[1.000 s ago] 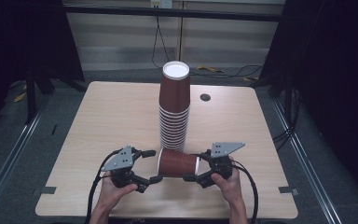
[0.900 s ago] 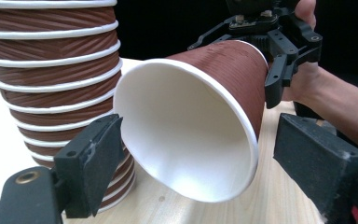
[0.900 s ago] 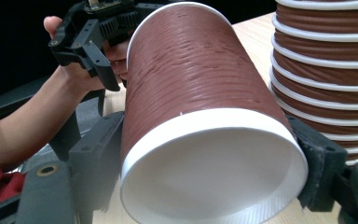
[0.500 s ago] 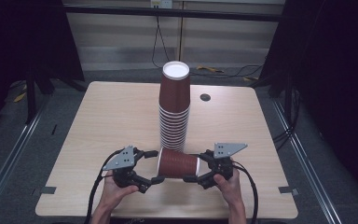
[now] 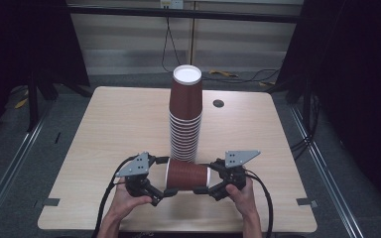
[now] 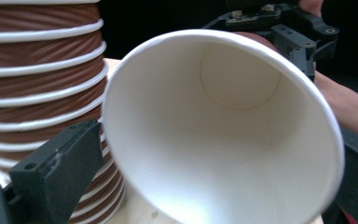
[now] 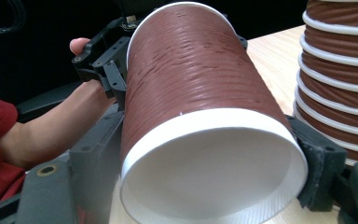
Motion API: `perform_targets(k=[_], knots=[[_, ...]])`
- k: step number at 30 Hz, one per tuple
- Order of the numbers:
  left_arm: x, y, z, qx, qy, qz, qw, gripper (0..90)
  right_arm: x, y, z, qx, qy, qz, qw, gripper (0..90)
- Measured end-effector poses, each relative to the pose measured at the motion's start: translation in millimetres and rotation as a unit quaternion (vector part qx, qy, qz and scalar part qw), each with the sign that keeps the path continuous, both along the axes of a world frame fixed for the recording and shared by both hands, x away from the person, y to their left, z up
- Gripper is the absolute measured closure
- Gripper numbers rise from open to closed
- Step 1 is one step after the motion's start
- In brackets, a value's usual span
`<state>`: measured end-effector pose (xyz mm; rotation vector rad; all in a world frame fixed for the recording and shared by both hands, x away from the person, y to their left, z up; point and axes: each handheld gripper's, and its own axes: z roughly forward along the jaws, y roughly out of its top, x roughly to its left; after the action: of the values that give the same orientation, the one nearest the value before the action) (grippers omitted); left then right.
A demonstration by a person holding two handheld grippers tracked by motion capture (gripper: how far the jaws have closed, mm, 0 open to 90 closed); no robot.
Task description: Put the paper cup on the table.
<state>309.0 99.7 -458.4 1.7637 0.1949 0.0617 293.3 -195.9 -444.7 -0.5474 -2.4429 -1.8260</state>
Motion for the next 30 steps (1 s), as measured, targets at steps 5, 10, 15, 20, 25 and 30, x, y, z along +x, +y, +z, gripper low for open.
perform_targets(k=[5,10,15,20,25,30], knots=[[2.1,-5.8,-1.0,0.000,0.004,-0.004,1.0000,0.0,0.7,-0.3,-0.2,0.005,0.001,0.004,1.0000,22.4],[2.0,-11.2,-2.4,-0.007,0.010,-0.019,0.9997,0.2,0.2,0.3,-0.5,0.003,0.000,0.009,1.0000,22.4],[0.0,-12.8,-1.7,-0.004,0.005,-0.018,0.9998,0.0,-0.4,1.7,-1.1,0.002,0.000,0.013,0.9999,22.3],[-1.5,-11.3,-0.8,-0.001,0.001,-0.026,0.9996,1.6,-0.4,2.3,-1.8,0.000,-0.001,0.020,0.9998,22.1],[-3.0,-7.8,1.1,0.010,-0.007,-0.023,0.9997,2.8,-0.1,6.0,-4.1,-0.005,-0.002,0.026,0.9996,21.4],[-3.1,-4.6,2.5,0.004,-0.008,-0.012,0.9999,2.9,1.1,7.6,-5.3,-0.006,-0.004,0.019,0.9998,16.8]])
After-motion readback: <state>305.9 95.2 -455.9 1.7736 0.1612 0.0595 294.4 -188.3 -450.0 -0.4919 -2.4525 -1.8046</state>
